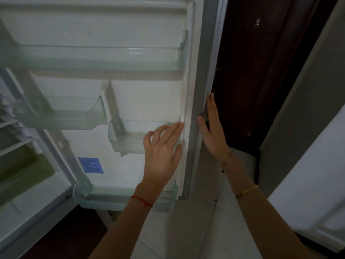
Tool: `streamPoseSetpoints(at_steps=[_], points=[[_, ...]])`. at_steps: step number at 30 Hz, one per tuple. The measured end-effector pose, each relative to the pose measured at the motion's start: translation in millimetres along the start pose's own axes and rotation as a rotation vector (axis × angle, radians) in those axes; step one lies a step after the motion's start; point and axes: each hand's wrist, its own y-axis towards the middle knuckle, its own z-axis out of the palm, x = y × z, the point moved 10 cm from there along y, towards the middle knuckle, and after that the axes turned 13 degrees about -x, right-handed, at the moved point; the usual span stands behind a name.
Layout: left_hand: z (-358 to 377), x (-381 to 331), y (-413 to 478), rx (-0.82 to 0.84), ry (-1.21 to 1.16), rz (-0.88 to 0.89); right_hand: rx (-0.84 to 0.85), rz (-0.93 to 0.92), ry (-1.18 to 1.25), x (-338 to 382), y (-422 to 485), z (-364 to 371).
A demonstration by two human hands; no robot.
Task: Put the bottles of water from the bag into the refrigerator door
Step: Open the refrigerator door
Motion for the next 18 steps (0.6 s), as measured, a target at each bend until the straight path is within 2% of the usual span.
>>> streamPoseSetpoints(at_steps=[18], points=[[136, 31, 66, -0.101, 0.212, -0.085, 0.130, 0.077, 0.240, -102, 120, 89]])
